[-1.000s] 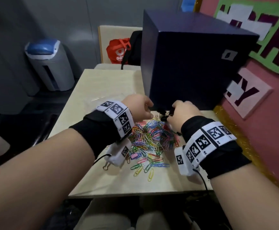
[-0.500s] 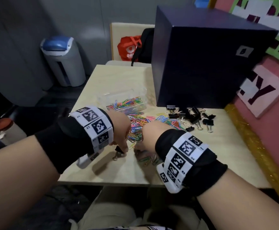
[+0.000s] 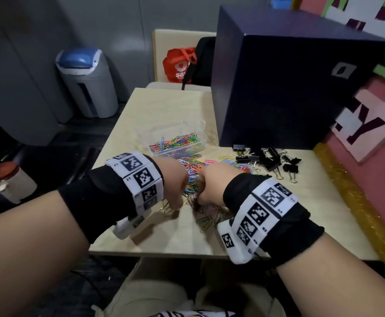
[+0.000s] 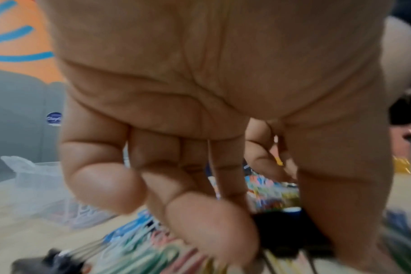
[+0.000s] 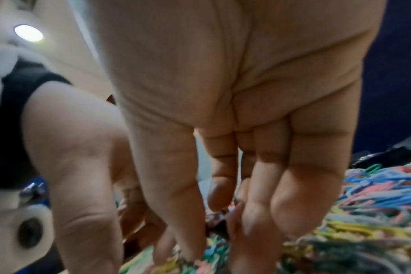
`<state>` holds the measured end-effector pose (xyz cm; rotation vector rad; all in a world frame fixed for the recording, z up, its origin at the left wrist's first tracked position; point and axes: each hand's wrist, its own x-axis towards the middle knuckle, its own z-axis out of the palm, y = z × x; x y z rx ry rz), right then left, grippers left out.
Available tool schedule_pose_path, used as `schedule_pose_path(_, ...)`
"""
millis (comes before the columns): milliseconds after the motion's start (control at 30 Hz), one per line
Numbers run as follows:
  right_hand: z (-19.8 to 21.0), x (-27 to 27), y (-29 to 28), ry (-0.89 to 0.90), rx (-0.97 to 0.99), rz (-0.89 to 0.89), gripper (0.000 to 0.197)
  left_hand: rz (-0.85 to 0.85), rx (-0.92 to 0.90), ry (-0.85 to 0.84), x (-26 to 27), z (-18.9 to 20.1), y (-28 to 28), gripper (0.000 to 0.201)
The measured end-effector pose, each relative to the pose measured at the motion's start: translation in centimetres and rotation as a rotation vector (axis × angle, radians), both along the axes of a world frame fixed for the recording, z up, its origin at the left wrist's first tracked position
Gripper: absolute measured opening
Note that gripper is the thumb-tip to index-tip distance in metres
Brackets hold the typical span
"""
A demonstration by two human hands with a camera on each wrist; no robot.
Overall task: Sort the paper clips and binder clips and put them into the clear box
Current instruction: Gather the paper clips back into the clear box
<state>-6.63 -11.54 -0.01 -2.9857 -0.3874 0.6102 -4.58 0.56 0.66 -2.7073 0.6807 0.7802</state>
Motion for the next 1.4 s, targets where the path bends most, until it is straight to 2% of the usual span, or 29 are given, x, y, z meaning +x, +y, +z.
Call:
schedule_pose_path(167, 0.8, 1.1, -3.3, -0.028, -0.025, -0.144, 0.025, 0.069, -0.250, 0.048, 1.9, 0.9, -0.5, 0.017)
schedule_pose_path(300, 0.8, 2.6, -6.0, -0.085, -0.090, -0.300, 0.024, 0.149, -0.490, -0.040, 3.5, 1.3, -3.0, 0.021)
schedule_pose_path(467, 0.9, 3.3, -8.5, -0.262, 0.023, -0.551, 0.017, 0.275, -0.724, -0.136, 4.2, 1.1, -6.0, 0.032)
schedule_pose_path(600, 0.7, 2.5, -8.7, -0.276, 0.038, -0.524, 0.032, 0.189, -0.621, -0.229, 3.9, 1.1, -6.2, 0.046)
schedule_pose_path(667, 0.6, 2.2, -7.9, -0.245, 0.030, -0.468, 0.036, 0.142, -0.534, -0.209, 3.5, 1.4, -5.2, 0.044)
schedule_pose_path(767, 0.7, 1.7, -6.1, -0.194, -0.011, -0.317, 0.035, 0.106, -0.333, -0.142, 2.8, 1.8, -2.9, 0.037)
schedule_pose_path(867, 0.9, 1.2, -3.8, -0.138, -0.010, -0.149, 0.031, 0.106, -0.107, -0.160, 2.2, 1.8, -0.2, 0.038)
schedule_pose_path(967, 1.0, 1.0, -1.4, -0.096, -0.014, -0.021, 0.030, 0.133, 0.031, -0.183, 2.0, 1.5, 2.4, 0.039)
schedule_pose_path(1167, 0.5, 1.9, 2.1, -0.106, -0.026, 0.154, 0.028, 0.265, 0.090, -0.212, 2.5, 0.6, 6.1, 0.044)
schedule_pose_path(1267, 0.3, 2.5, 3.0, -0.133, -0.036, 0.192, 0.028, 0.280, 0.043, -0.246, 2.4, -0.1, 6.8, 0.043)
schedule_pose_path(1400, -0.3, 3.5, 4.2, -0.157, -0.018, 0.204, 0.028, 0.268, -0.060, -0.283, 2.3, -1.1, 6.9, 0.031)
